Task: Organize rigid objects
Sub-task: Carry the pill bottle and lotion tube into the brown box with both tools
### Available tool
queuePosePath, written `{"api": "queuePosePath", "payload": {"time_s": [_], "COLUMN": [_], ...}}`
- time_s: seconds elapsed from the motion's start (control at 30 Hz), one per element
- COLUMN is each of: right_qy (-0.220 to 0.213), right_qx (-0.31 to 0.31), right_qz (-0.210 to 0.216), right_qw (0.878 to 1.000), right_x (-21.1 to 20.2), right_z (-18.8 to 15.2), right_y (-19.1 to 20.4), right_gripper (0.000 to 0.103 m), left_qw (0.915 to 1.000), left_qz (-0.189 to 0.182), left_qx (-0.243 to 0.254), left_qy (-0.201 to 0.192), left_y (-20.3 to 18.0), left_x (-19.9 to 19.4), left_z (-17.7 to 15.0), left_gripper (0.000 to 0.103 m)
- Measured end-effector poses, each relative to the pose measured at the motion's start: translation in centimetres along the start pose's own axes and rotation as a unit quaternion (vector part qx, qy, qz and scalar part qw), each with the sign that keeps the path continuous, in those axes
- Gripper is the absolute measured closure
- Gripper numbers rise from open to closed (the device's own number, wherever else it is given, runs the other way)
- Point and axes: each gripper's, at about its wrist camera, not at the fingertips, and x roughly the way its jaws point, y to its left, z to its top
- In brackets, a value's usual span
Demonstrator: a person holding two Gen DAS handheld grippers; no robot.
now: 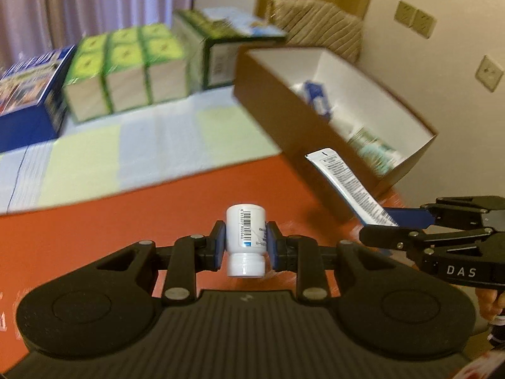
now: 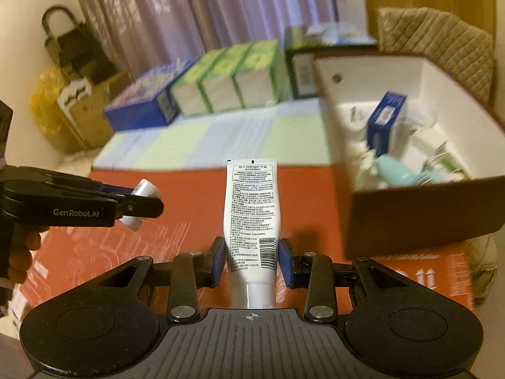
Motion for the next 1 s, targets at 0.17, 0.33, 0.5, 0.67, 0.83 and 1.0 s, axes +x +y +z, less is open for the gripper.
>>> {"api": "queuePosePath", "payload": {"time_s": [0.17, 0.33, 0.5, 0.67, 0.83, 1.0], "right_qy": [-0.032, -0.051, -0.054, -0.053, -0.041, -0.026], "right_qx": [0.023, 0.043, 0.056, 0.071, 0.070, 0.071], "right_qz": [-0.016, -0.038, -0.054, -0.057, -0.062, -0.065], "right_qw": [0.999, 0.997, 0.996, 0.994, 0.995, 0.995], "right_x": [-2.8, -4.4, -4.8, -4.2, -3.3, -1.9], "right_z": [2.0, 4.1, 6.1, 8.1, 9.4, 10.3], "right_y": [-2.8, -6.3, -10.0, -13.2, -15.7, -17.8], "right_gripper": [0.070, 0.070, 0.070, 0.070, 0.070, 0.070], "left_qw": [0.9994, 0.9979, 0.9966, 0.9964, 0.9970, 0.9977], "left_qz": [-0.023, -0.045, -0.057, -0.061, -0.054, -0.053], "left_qx": [0.018, 0.033, 0.045, 0.049, 0.050, 0.042], "left_qy": [-0.019, -0.033, -0.038, -0.033, -0.021, 0.000], "left_y": [-3.2, -6.7, -9.7, -12.2, -13.7, -14.3], "left_x": [0.6, 2.0, 4.1, 6.7, 9.6, 12.6], "left_z": [2.9, 5.8, 8.3, 10.6, 12.2, 13.2], "left_gripper": [0.080, 0.080, 0.080, 0.080, 0.080, 0.080]}}
